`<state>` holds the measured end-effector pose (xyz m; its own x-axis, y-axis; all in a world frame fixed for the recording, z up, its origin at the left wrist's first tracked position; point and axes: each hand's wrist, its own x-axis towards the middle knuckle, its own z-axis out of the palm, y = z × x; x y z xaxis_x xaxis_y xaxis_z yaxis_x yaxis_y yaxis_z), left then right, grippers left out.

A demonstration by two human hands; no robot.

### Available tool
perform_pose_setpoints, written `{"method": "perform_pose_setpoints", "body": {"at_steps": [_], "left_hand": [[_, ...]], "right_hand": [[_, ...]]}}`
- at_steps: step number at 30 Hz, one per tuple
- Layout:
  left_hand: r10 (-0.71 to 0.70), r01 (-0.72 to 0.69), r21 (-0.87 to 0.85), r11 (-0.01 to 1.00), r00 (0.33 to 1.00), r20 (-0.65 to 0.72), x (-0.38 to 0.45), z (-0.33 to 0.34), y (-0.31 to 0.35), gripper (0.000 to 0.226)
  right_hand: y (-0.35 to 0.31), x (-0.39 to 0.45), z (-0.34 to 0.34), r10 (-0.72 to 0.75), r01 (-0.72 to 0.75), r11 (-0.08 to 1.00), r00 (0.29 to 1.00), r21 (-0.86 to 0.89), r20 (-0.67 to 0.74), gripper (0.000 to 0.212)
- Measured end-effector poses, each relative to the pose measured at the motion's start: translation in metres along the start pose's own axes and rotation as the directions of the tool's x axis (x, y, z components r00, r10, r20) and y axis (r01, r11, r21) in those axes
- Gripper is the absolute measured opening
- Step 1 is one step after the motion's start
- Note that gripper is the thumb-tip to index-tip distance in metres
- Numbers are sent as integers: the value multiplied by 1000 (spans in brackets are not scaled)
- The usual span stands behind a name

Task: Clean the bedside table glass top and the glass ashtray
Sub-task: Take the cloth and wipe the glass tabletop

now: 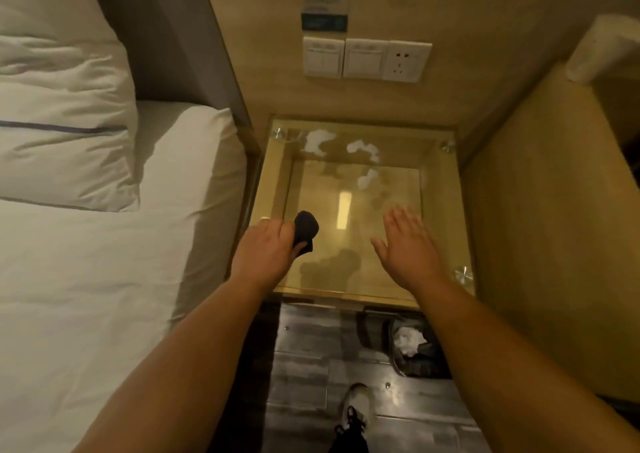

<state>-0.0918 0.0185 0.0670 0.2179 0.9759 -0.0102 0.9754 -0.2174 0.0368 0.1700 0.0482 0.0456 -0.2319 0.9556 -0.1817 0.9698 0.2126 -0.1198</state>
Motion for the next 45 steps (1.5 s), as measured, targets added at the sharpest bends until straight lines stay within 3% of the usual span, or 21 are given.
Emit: {"method": "perform_pose_setpoints", "body": {"at_steps": [9,19,23,26,31,36,45], "left_hand": [[15,-14,-38,999,999,46,78,49,-11,34],[17,-10,-176,984,999,39,158,96,-25,43],[59,-55,-147,988,998,25,182,88,-38,38],[58,-68,-135,988,996,-73,209,78,-56,34],[16,-23,-62,998,992,-124,267,71,-95,35],[-53,56,14,998,990,-129,327,78,-132,35],[-21,-2,-248,969,996,-89,327,117,-141,44]], "right_hand": [[46,94,40,86,-87,996,995,19,49,66],[87,150,69,218,-218,976,976,-8,-1,74],[90,151,76,232,-233,972,972,-32,-25,80],[90,152,76,239,-239,971,971,-24,-16,82],[90,152,79,264,-264,964,964,-21,11,82],[89,153,78,245,-245,969,968,13,-60,81],[89,155,77,234,-237,971,968,-25,-91,77]]}}
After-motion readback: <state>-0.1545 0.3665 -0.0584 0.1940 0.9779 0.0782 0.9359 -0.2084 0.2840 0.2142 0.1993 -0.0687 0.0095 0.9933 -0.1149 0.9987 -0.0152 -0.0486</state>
